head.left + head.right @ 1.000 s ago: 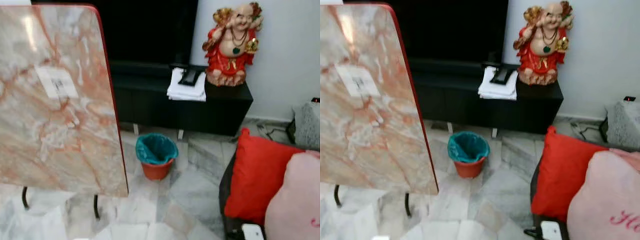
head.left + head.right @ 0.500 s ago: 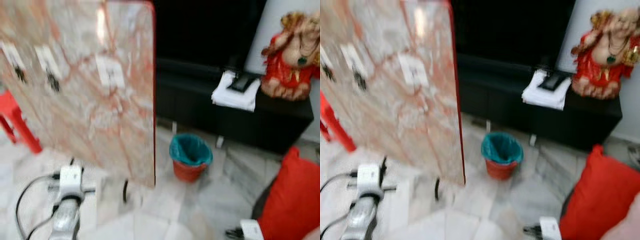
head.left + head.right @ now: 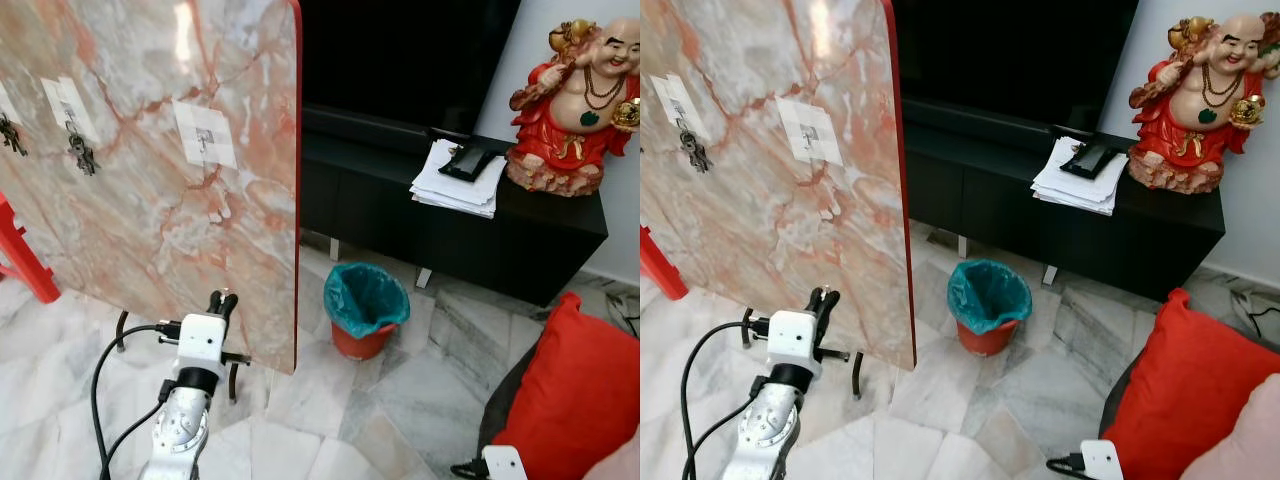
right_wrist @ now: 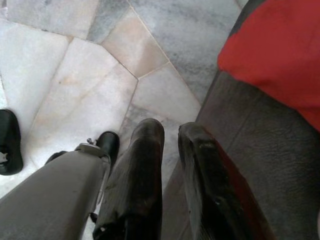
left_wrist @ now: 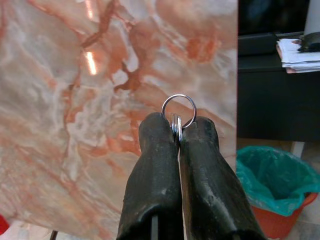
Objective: Hang keys on a hook
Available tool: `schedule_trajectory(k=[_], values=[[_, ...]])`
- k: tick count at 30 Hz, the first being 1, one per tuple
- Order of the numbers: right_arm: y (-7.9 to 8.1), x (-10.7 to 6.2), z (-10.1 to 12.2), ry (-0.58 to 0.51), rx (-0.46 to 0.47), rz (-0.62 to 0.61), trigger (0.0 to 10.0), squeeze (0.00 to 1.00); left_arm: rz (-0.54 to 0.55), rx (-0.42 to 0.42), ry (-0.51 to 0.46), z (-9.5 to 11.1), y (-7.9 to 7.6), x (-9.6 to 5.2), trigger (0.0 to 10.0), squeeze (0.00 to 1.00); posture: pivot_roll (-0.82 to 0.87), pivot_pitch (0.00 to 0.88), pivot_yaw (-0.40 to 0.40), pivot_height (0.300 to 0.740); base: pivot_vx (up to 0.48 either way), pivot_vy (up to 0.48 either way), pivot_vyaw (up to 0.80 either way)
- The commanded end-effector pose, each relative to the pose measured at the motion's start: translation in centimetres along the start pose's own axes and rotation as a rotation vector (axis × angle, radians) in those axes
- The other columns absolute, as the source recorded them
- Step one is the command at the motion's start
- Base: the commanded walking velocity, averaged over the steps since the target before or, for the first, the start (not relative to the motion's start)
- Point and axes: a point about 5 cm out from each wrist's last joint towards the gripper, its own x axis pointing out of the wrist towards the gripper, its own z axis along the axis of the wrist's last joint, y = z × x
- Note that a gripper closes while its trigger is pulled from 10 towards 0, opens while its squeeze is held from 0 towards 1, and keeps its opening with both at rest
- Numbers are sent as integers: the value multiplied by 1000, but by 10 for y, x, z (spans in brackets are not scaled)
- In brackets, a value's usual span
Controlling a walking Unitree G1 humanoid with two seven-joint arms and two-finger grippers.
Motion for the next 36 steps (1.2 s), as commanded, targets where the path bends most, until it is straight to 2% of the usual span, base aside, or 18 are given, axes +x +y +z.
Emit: schedule_trajectory(k=[1,6,9,13,21,26,28,31,36], values=[[-2,0,1,3,-18,-6,10000,0,11,1,-7,4,3,1,10000,0,51,0,-92,740,0,0,0],[-4,0,2,14,-66,-14,10000,0,81,-67,-6,7,10,5,10000,0,75,0,-108,740,0,0,0],[-4,0,3,16,-113,-9,10000,0,104,-89,-10,12,13,5,10000,0,67,0,-106,740,0,0,721],[-3,0,1,12,-65,-14,10000,0,96,-109,3,13,9,8,10000,0,63,0,-98,740,0,0,336],[-3,0,-1,32,-105,-28,10000,0,83,-130,-5,18,7,16,10000,0,62,0,-90,740,97,0,0],[-3,0,0,25,-126,-43,10000,0,75,-127,-9,22,8,20,10000,0,58,0,-81,740,276,0,650],[-2,0,-2,35,-90,-50,10000,0,69,-134,-9,22,7,21,10000,0,62,0,-81,740,277,0,400],[-2,0,-2,41,-117,-53,10000,0,68,-138,-3,21,7,20,10000,0,58,0,-78,740,282,0,0],[-1,0,-2,38,-111,-48,10000,0,58,-138,-4,22,5,20,10000,0,62,0,-76,740,292,0,0]])
